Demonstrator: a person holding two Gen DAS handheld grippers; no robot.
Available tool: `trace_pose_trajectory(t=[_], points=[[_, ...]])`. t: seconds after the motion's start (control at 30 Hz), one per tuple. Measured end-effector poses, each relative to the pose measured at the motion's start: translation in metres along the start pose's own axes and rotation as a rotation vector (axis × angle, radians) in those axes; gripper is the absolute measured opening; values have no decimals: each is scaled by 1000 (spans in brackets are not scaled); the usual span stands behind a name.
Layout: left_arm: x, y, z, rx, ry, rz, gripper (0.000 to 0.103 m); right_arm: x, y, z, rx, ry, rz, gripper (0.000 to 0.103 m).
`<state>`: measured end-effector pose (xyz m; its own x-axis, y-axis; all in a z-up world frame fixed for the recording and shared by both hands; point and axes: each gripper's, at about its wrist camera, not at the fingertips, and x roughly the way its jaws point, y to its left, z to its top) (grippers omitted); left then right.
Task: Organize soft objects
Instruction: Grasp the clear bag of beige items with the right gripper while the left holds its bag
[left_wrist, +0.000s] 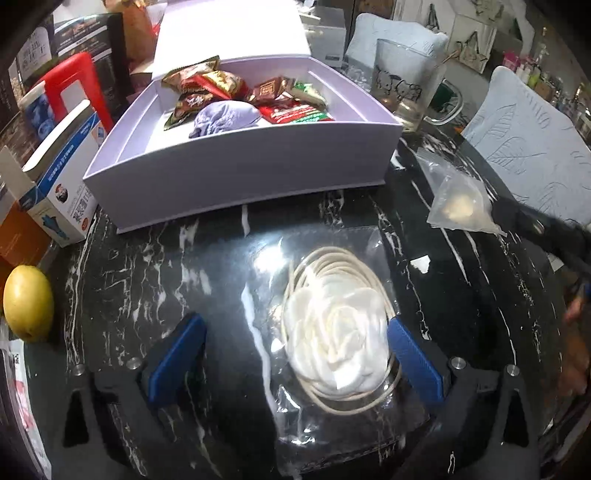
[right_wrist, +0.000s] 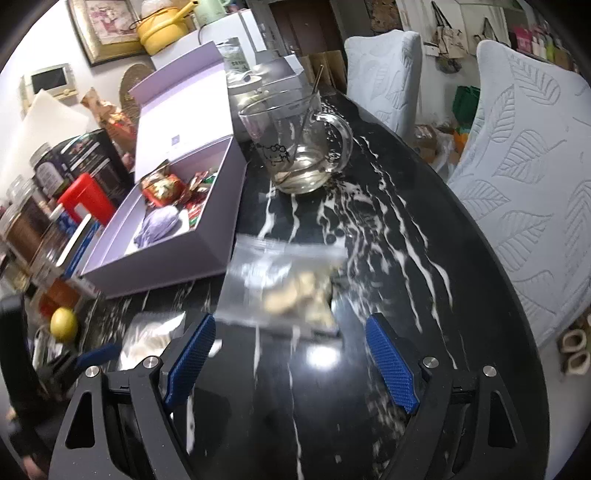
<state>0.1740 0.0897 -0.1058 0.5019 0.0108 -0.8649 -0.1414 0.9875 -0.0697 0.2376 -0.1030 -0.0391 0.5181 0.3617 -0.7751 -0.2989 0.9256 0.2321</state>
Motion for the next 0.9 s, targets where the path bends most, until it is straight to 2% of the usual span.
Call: trace_pose_trajectory(t=[0.1,0.43,0.5,0.63,0.77,0.9], points=[[2,-4,2,20,4,0,101,12,1,11,8,7,-26,92],[4,-7,5,29,20,-3,101,61,16,30,-28,98,-64,93],[4,-8,5,30,21,-1,101,64,18,30,-43,88,-82,93],[4,-8,4,31,16,2,101,64,19,28,-72,82,-90,76],[3,-9,3,32,9,6,102,57,19,20,-102,77,-79,71],[3,-15,1,48,14,9,102,44,14,10,-81,79,-27,70]])
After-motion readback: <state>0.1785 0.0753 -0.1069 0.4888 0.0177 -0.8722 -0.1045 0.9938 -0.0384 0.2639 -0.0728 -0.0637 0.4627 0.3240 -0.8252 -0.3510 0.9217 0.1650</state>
